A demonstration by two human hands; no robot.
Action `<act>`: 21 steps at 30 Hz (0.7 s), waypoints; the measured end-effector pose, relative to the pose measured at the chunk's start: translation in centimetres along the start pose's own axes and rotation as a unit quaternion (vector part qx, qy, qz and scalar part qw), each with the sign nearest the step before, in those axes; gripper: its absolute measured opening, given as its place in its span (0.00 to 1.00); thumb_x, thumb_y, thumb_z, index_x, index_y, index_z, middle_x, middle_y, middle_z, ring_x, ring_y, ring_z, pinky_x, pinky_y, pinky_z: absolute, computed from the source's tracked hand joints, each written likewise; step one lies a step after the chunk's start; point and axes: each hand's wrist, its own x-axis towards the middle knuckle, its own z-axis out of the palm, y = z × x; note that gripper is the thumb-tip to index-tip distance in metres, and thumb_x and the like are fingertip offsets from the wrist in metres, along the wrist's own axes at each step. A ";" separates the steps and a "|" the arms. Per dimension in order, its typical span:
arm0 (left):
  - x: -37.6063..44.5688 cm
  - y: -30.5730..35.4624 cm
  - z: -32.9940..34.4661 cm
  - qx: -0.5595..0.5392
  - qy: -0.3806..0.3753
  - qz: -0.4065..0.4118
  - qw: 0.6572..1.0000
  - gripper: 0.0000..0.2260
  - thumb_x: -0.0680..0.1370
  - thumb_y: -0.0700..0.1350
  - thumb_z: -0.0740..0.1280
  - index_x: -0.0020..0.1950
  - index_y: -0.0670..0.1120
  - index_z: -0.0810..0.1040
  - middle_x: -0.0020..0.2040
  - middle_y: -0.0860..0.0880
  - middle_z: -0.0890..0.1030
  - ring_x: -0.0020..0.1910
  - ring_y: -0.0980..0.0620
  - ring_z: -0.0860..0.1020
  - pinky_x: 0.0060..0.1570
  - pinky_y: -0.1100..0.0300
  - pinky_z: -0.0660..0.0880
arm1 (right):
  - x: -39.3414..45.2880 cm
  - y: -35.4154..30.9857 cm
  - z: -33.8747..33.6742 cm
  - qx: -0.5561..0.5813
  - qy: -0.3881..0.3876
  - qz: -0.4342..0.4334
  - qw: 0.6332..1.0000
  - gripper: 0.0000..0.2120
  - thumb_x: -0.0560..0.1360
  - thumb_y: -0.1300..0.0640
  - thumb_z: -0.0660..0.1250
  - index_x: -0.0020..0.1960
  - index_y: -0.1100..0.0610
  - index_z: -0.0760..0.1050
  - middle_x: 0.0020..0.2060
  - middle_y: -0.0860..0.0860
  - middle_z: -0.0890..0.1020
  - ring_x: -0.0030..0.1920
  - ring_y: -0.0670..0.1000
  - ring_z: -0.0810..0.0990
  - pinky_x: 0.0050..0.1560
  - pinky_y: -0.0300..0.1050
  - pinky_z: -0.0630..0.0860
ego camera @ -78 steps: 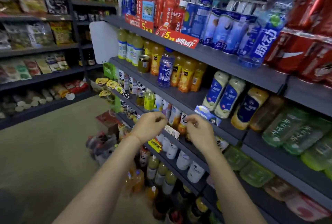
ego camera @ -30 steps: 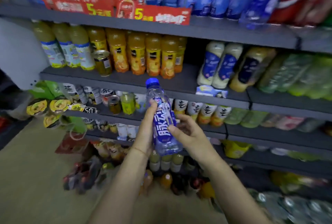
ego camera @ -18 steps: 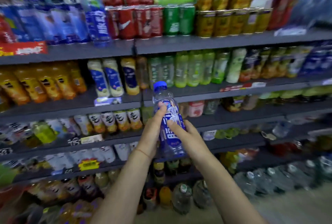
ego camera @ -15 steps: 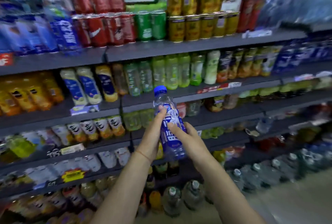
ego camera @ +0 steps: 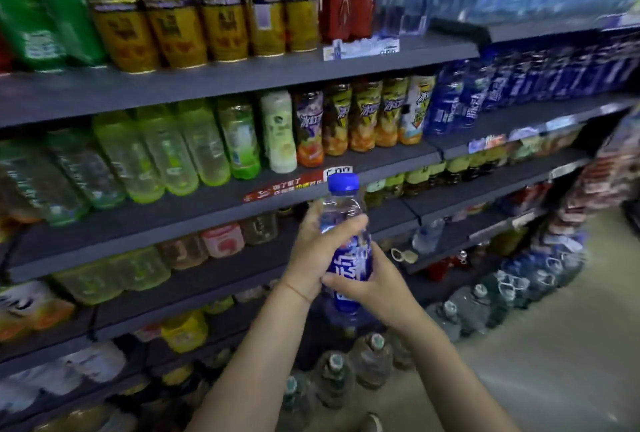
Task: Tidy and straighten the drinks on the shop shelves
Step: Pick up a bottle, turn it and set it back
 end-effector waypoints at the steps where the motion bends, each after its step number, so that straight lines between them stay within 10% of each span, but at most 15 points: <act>1: 2.1 -0.7 1.2 0.001 -0.012 0.005 1.000 0.25 0.61 0.47 0.78 0.56 0.44 0.78 0.50 0.42 0.83 0.48 0.43 0.82 0.52 0.46 0.79 | 2.1 0.5 -1.8 -0.013 0.004 -0.011 1.000 0.32 0.58 0.46 0.82 0.58 0.53 0.75 0.50 0.49 0.85 0.51 0.48 0.84 0.55 0.51 0.80; 9: 17.6 -1.7 14.2 0.085 -0.132 0.027 0.987 0.30 0.61 0.46 0.80 0.59 0.45 0.75 0.53 0.46 0.84 0.52 0.49 0.83 0.54 0.52 0.80 | 15.1 0.7 -17.6 -0.065 0.134 -0.045 0.988 0.26 0.58 0.49 0.79 0.53 0.49 0.75 0.47 0.50 0.85 0.48 0.51 0.84 0.52 0.59 0.80; 13: 23.1 -0.9 22.2 0.096 -0.192 0.055 0.975 0.11 0.76 0.49 0.69 0.57 0.49 0.79 0.52 0.55 0.83 0.52 0.62 0.80 0.52 0.68 0.75 | 19.4 0.7 -25.3 -0.032 0.215 -0.068 0.974 0.32 0.63 0.65 0.81 0.63 0.53 0.73 0.52 0.47 0.84 0.52 0.47 0.83 0.54 0.47 0.80; 21: 34.5 -7.0 31.5 0.263 -0.042 0.103 0.958 0.06 0.80 0.43 0.66 0.48 0.54 0.80 0.47 0.56 0.81 0.48 0.59 0.79 0.50 0.64 0.75 | 31.3 3.2 -40.0 -0.036 0.268 -0.124 0.955 0.29 0.62 0.58 0.80 0.61 0.53 0.75 0.54 0.51 0.83 0.54 0.48 0.82 0.54 0.48 0.80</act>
